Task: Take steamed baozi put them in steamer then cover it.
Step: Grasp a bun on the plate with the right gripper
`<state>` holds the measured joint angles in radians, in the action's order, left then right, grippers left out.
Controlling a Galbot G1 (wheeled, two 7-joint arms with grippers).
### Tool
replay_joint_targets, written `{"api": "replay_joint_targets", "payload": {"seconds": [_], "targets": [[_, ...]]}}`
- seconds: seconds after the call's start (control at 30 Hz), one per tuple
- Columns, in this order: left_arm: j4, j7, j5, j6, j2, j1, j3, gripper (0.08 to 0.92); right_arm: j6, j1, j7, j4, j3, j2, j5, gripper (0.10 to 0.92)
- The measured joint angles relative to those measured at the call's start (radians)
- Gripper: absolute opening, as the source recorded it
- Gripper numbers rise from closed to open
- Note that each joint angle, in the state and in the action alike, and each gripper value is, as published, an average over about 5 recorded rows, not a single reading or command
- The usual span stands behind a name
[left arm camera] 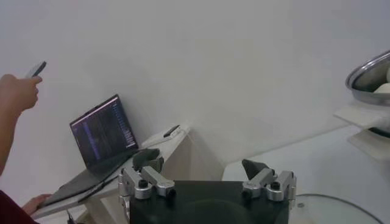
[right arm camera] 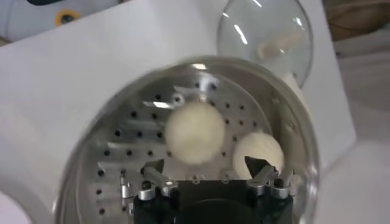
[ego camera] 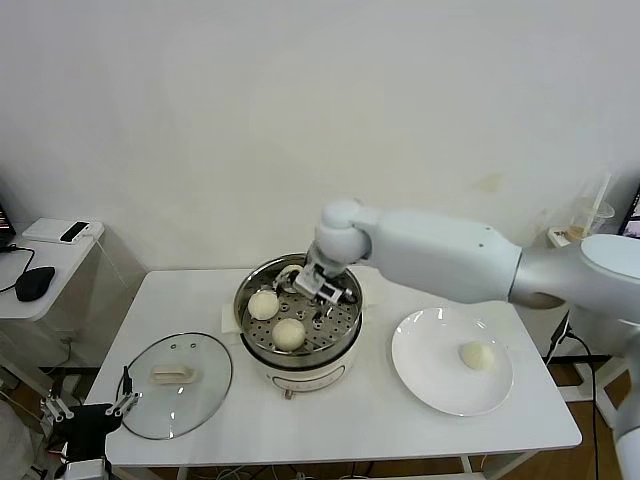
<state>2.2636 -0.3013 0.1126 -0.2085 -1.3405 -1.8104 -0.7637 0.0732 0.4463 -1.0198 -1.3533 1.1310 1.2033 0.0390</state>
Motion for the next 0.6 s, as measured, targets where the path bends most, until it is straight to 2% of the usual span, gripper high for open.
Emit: {"api": "replay_joint_targets", "payload": {"seconds": [0.27, 0.6], "targets": [[-0.004, 0.001, -0.006, 0.000, 0.012, 0.007, -0.001, 0.823, -0.109, 0.012, -0.031, -0.015, -0.080, -0.099, -0.069, 0.823], [-0.002, 0.004, -0.007, -0.004, 0.025, 0.017, 0.015, 0.823, -0.284, -0.015, -0.038, -0.091, -0.129, -0.332, -0.090, 0.823]]}}
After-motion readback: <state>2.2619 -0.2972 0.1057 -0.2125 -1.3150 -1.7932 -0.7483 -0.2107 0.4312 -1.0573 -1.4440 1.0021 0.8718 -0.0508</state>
